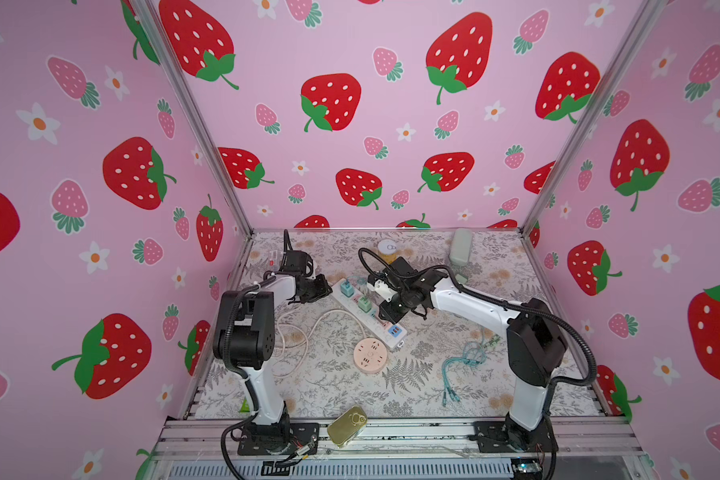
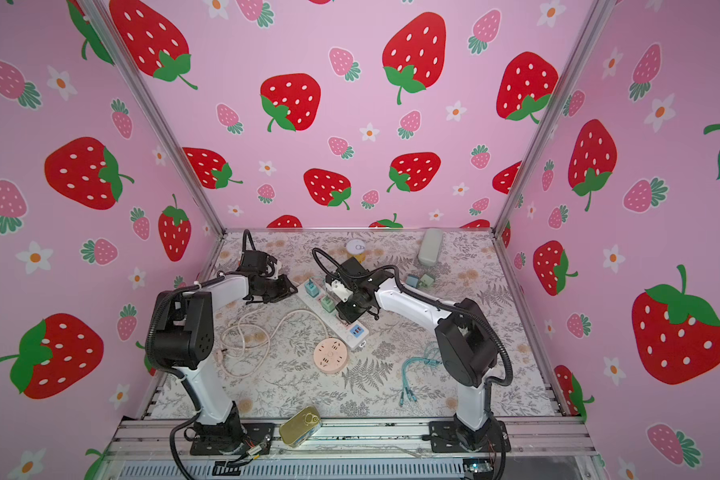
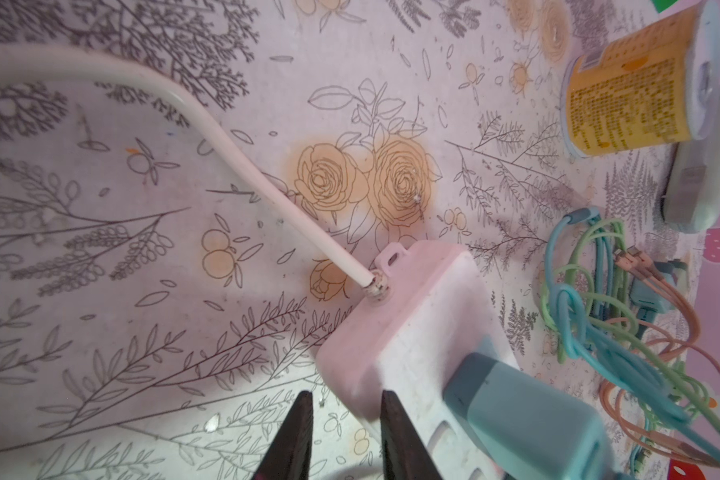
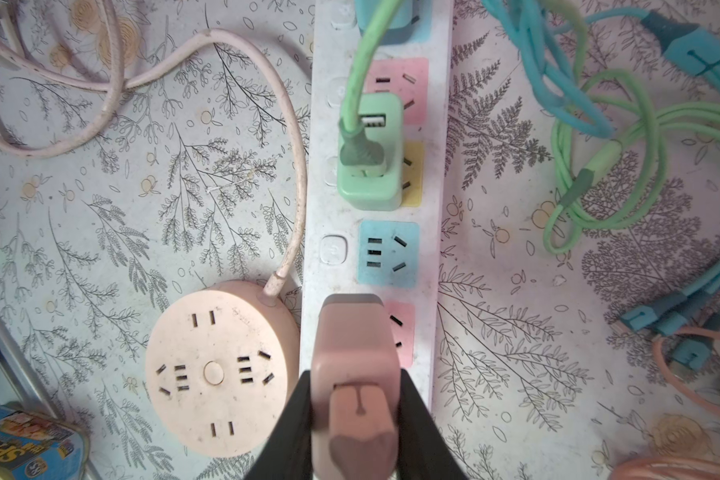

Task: Insert the plug
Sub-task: 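Lower the pink charger prongs-first into the pink socket with the right gripper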

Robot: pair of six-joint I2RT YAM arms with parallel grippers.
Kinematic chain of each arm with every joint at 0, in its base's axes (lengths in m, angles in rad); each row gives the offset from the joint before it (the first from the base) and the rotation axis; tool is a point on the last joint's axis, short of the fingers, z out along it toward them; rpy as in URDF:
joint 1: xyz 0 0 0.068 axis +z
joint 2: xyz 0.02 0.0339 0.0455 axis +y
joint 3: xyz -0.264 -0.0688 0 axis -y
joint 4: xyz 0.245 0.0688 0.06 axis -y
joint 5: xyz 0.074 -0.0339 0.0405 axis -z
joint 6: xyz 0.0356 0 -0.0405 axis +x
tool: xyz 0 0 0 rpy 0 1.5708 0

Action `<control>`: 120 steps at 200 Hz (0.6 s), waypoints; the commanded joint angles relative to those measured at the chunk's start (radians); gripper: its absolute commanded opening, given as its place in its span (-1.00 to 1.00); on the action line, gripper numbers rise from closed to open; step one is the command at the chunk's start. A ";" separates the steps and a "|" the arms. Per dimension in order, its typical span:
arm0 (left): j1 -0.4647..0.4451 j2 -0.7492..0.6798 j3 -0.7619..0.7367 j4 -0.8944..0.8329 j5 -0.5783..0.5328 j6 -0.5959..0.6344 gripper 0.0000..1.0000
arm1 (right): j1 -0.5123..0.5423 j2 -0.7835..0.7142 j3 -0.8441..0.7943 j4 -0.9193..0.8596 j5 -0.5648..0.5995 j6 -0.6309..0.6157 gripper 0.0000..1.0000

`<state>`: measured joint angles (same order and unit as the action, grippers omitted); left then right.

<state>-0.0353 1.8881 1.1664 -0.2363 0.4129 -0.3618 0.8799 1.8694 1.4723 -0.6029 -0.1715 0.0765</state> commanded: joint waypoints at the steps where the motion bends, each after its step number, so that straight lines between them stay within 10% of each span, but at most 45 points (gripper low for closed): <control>1: 0.006 -0.003 0.019 -0.014 0.020 0.018 -0.39 | 0.004 -0.003 0.001 -0.034 0.027 -0.021 -0.82; 120: 0.010 -0.004 0.021 -0.017 0.023 0.019 -0.40 | 0.007 0.040 -0.004 -0.056 0.039 -0.030 -0.82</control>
<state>-0.0303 1.8877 1.1664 -0.2367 0.4145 -0.3618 0.8803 1.8805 1.4704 -0.6304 -0.1379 0.0643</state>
